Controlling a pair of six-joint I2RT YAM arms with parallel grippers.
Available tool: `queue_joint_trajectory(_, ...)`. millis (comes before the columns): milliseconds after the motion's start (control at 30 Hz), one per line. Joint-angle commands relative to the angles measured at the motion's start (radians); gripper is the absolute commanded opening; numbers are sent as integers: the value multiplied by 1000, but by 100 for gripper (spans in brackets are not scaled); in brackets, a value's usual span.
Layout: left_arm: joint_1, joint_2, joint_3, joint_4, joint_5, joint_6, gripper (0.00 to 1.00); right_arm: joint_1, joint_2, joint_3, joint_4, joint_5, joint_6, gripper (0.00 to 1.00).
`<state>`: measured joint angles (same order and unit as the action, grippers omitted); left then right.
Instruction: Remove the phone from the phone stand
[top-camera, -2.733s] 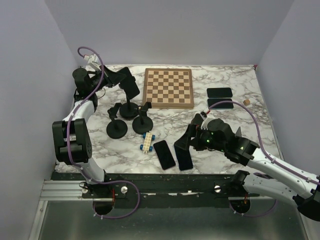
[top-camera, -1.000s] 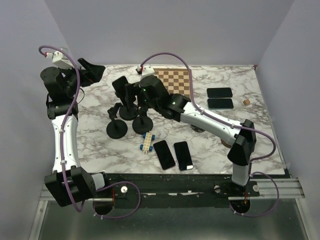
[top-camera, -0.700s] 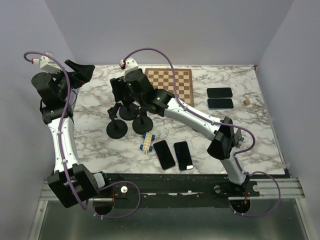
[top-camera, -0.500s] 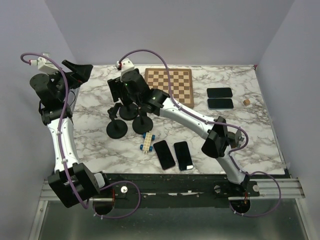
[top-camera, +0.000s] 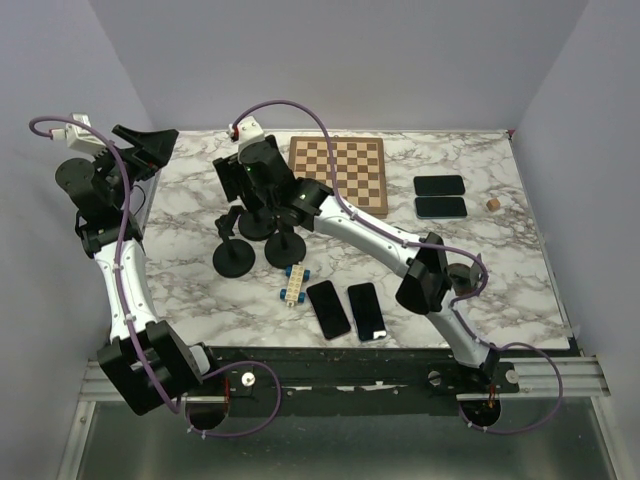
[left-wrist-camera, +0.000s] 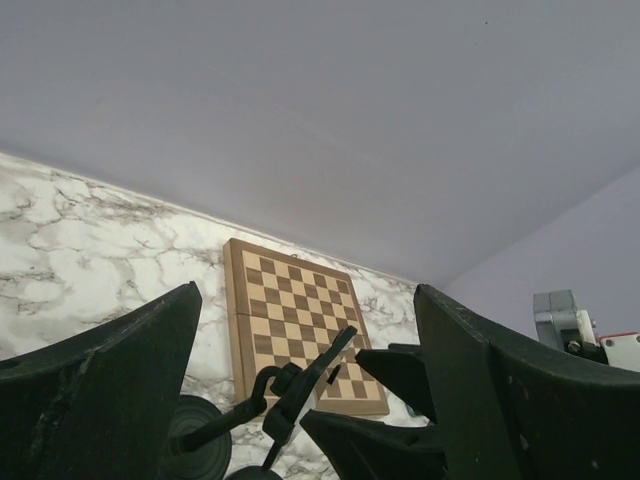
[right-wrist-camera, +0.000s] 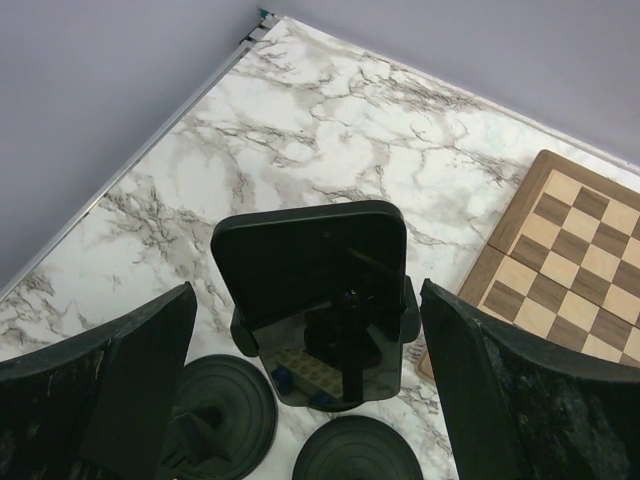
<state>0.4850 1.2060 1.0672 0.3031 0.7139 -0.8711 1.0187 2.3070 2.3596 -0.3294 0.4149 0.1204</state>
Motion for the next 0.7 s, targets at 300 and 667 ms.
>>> queue_joint_trajectory(300,20,39,-16,123,73,-95,94,-22,87,85,43,-7,-2,100)
queue_joint_trajectory(667,19,81,-30,166,87,-135,95,-24,112,86,61,5,-9,91)
